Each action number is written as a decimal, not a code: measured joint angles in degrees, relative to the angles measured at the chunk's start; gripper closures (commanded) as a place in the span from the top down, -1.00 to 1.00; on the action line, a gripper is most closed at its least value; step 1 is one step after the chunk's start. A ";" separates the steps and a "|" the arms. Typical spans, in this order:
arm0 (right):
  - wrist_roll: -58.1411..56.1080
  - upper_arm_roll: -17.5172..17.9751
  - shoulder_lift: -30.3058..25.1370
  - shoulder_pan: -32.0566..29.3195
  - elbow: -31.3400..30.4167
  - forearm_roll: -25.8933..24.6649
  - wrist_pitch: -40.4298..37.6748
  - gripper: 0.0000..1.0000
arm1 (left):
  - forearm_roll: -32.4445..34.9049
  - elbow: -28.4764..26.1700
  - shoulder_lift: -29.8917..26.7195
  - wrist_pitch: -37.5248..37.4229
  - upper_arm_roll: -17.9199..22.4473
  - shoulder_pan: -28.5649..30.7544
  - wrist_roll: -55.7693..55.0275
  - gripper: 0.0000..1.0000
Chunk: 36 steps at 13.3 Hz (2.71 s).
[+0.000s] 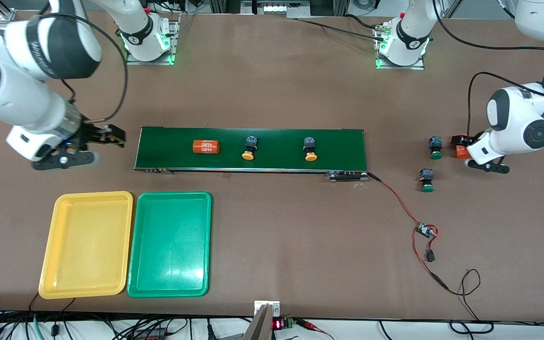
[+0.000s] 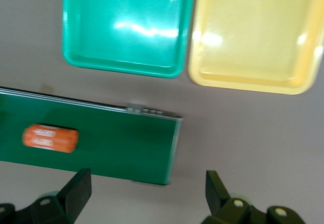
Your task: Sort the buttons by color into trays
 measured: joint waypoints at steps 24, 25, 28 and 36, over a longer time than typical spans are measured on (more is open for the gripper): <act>26.76 0.06 17.01 22.34 0.06 7.91 11.24 1.00 | -4.83 16.53 -3.12 -23.85 -28.35 -3.44 17.31 -0.95; 26.95 0.04 17.52 22.46 -0.27 7.90 11.39 1.00 | -4.89 16.52 -2.30 -21.81 -29.61 -4.23 18.87 -0.95; 27.09 -0.11 18.00 22.63 -2.66 7.82 12.34 1.00 | -4.91 16.45 0.99 -14.50 -32.61 -6.54 23.56 -0.96; 27.72 -0.42 17.99 22.65 -6.29 7.81 15.44 0.66 | -4.35 16.29 6.12 -4.61 -36.82 -10.60 25.53 -0.92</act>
